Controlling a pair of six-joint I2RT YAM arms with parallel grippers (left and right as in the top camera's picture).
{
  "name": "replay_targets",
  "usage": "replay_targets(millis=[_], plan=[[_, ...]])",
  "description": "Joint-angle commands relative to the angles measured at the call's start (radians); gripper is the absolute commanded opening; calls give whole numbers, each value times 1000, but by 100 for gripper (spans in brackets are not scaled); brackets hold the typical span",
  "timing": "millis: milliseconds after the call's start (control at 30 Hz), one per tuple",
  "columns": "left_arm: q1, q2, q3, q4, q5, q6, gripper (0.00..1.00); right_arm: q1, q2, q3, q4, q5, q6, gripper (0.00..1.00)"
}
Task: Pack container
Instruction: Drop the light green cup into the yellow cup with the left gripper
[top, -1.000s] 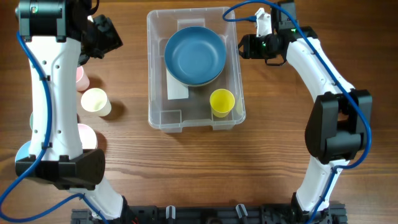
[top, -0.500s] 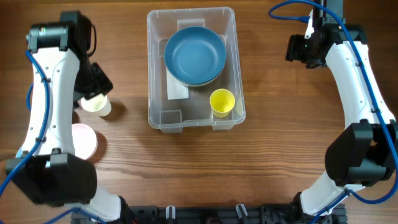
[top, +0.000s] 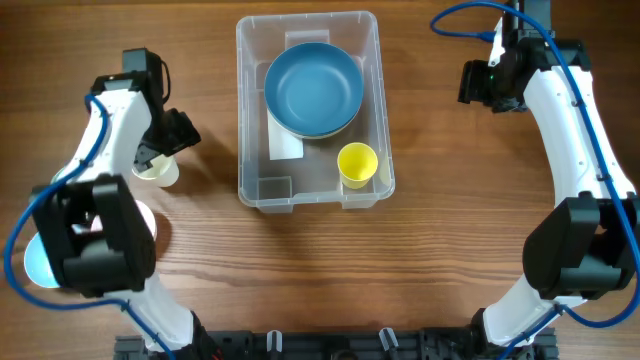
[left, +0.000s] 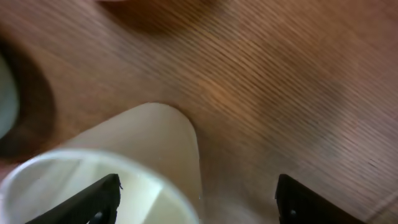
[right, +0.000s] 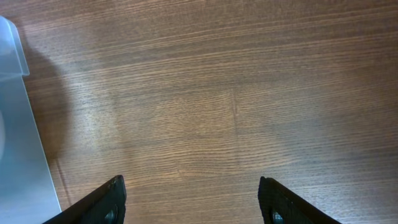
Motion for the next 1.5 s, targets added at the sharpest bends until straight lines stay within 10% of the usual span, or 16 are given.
replay_targets(millis=[0, 100, 300, 533, 733, 1100, 1300, 1467], plan=[[5, 59, -10, 24, 73, 35, 38, 0, -1, 5, -1, -14, -4, 69], [2, 55, -9, 22, 80, 35, 4, 0, -1, 5, -1, -14, -3, 69], [-80, -65, 131, -148, 80, 35, 4, 0, -1, 5, 1, -14, -3, 69], [-499, -290, 532, -331, 85, -53, 4, 0, -1, 5, 0, -14, 2, 69], [-761, -98, 531, -242, 209, -139, 4, 0, -1, 5, -4, -24, 8, 69], [-826, 114, 531, -163, 274, -101, 4, 0, -1, 5, -5, -43, 25, 69], [-827, 116, 531, -178, 278, -100, 49, 0, -1, 5, -5, -43, 25, 69], [-790, 60, 532, -210, 230, -97, 40, 0, 0, 5, -5, -42, 23, 69]])
